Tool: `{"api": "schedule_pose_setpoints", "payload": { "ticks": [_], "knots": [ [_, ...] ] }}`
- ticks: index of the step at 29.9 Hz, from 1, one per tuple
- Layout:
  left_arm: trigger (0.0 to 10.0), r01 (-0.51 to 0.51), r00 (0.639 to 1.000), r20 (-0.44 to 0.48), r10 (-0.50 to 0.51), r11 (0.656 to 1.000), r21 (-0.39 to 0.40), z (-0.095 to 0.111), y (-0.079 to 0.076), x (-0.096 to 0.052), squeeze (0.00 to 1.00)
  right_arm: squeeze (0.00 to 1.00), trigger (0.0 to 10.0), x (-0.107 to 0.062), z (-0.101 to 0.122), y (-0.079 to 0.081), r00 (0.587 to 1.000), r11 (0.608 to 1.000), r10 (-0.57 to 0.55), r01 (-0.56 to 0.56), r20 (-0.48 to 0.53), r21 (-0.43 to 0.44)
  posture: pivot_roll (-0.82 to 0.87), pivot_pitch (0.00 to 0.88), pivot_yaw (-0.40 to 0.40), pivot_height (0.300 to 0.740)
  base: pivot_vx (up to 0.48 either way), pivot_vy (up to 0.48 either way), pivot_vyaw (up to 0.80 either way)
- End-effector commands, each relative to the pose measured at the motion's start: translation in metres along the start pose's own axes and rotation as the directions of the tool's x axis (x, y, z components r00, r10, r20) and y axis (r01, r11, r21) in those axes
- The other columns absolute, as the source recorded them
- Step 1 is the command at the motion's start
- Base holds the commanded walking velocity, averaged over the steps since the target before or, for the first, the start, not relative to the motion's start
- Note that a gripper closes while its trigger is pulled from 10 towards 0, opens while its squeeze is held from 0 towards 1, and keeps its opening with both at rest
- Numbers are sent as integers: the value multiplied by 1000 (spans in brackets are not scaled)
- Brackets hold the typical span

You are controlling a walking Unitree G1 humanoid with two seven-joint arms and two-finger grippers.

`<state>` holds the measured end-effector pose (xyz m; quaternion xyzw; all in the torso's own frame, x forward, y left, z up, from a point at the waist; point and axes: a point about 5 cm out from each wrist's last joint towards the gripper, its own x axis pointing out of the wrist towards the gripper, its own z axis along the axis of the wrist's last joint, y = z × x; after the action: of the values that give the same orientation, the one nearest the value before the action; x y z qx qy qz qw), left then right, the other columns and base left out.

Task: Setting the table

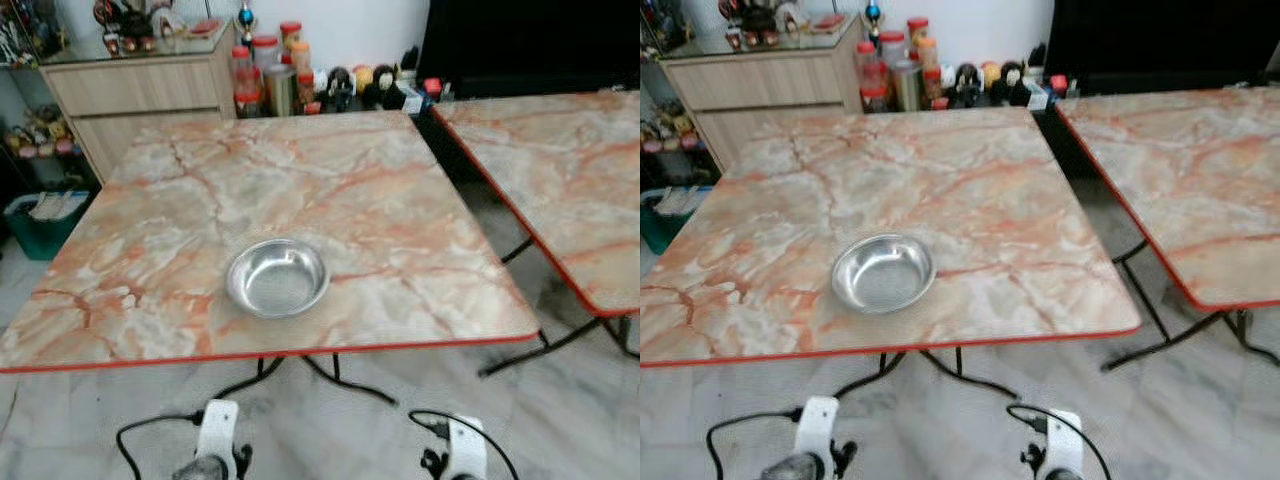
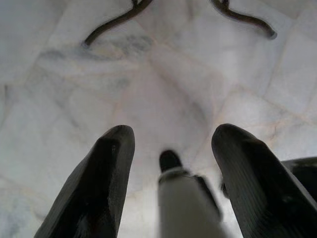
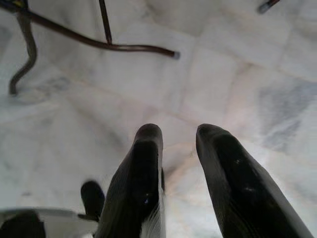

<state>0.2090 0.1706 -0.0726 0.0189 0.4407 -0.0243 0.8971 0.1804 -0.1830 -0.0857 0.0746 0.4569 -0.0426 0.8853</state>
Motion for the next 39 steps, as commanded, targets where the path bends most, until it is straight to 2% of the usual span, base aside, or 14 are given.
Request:
{"api": "schedule_pose_setpoints", "payload": {
  "ticks": [1,23,27,30,39],
  "knots": [
    [10000,-6,1000,-6,6,1000,13,-1,3,0,0,0,10000,1,-1,6,1000,1000,14,-14,2,10,-97,0,11,740,0,-472,0],
    [10000,1,1000,-9,-1,1000,-14,-4,1,-1,0,0,10000,0,-3,5,1000,999,27,-28,-9,-37,-99,0,3,740,0,-437,83],
    [10000,2,1000,-10,-2,1000,-13,-4,1,-1,0,0,10000,0,-5,5,999,997,25,-26,-20,-67,-101,0,3,740,252,-405,108],
    [10000,4,1000,-12,-4,1000,-13,-4,1,-1,0,0,10000,0,-6,5,1000,999,19,-20,-21,-38,-103,0,6,740,251,-405,148],
    [10000,9,1000,-13,-9,1000,-12,-5,0,-1,0,0,10000,-1,-7,5,999,999,23,-23,-23,-33,-104,0,5,740,252,-407,0]
  ]
}}
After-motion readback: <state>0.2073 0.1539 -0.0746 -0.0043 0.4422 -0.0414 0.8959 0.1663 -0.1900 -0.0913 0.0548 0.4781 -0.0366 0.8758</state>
